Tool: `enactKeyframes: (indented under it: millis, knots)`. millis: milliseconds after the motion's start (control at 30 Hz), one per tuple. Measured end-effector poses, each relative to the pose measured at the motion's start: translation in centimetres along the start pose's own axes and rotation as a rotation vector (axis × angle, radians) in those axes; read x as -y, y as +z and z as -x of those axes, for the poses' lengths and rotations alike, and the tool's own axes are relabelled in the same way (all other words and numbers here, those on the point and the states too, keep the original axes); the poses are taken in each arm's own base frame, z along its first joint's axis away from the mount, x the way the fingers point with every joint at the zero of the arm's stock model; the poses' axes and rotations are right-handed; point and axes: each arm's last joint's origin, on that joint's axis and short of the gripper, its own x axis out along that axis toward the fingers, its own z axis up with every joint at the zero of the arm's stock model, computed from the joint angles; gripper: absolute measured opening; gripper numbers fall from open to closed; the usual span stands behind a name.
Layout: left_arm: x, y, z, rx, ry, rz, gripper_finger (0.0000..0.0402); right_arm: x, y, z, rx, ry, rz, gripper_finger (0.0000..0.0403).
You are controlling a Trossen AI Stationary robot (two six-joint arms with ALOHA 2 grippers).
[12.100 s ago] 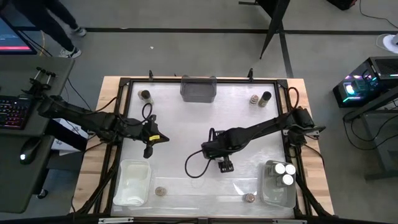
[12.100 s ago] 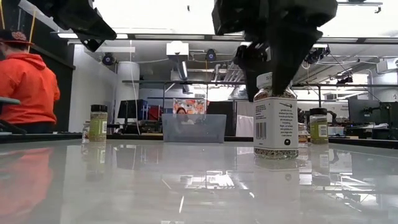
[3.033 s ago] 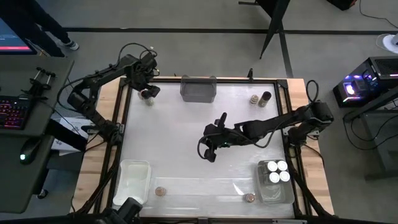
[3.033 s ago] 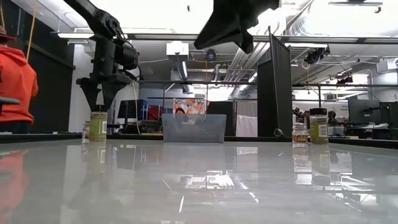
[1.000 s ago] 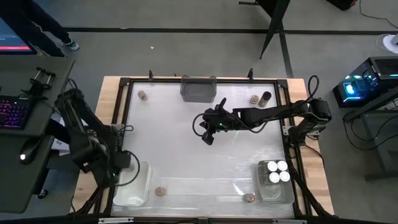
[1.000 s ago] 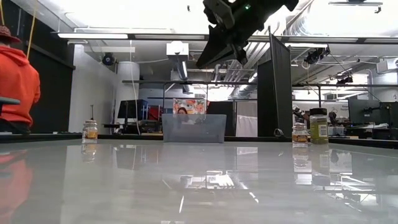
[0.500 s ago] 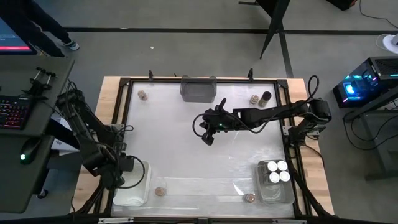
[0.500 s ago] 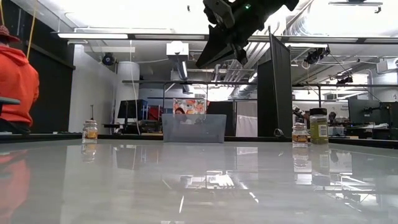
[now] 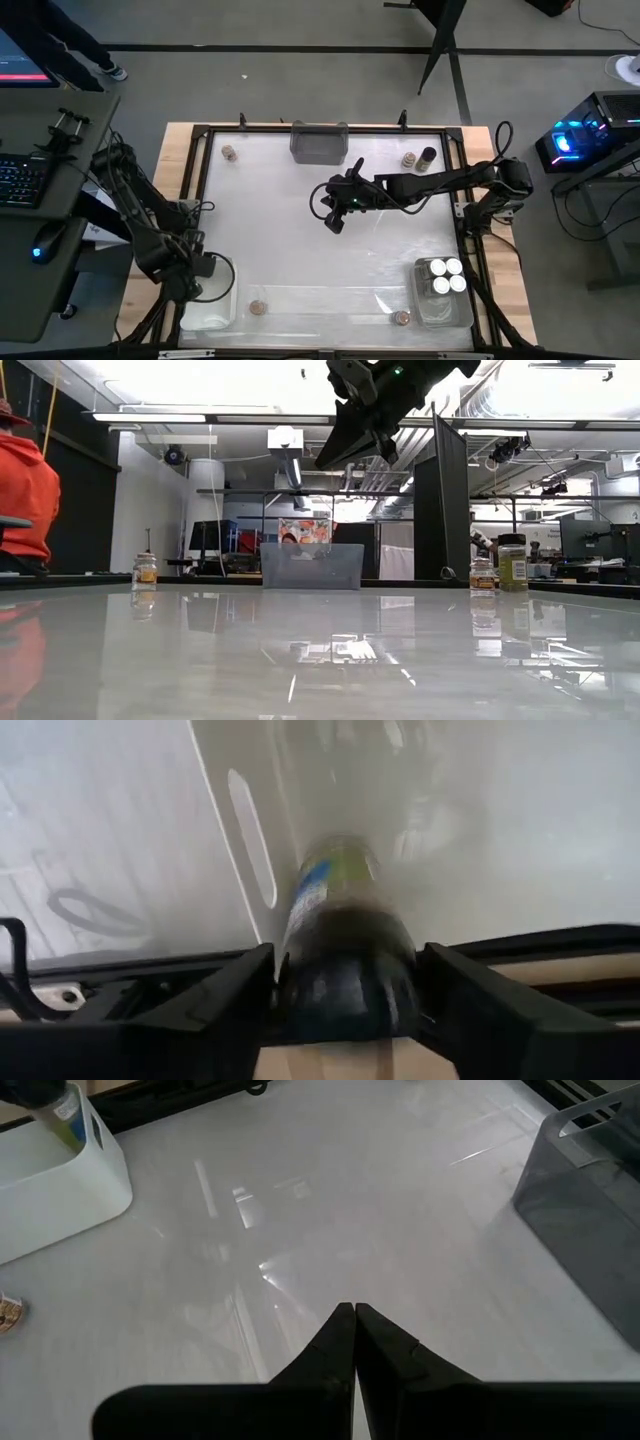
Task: Sort spices by type
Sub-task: Put the left black seasoning bottle into the white bin
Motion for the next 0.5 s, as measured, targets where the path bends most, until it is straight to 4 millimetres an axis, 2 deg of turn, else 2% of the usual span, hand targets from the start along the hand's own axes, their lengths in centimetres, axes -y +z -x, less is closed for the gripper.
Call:
enactKeyframes:
  millis: [100, 300, 500]
  knots:
    - [0.0, -0.1, -0.6, -0.014, -0.005, 0.0, 0.0266, 0.0, 0.0, 0.0, 0.0, 0.0, 0.0, 0.0]
    - [-0.2, 0.0, -0.6, -0.026, -0.006, 0.025, 0.0272, 0.0, 0.0, 0.0, 0.0, 0.0, 0.002, 0.0]
    - [-0.6, -0.1, 0.5, -0.06, -0.08, 0.075, 0.0274, 0.0, 0.0, 0.0, 0.0, -0.001, 0.007, 0.0]
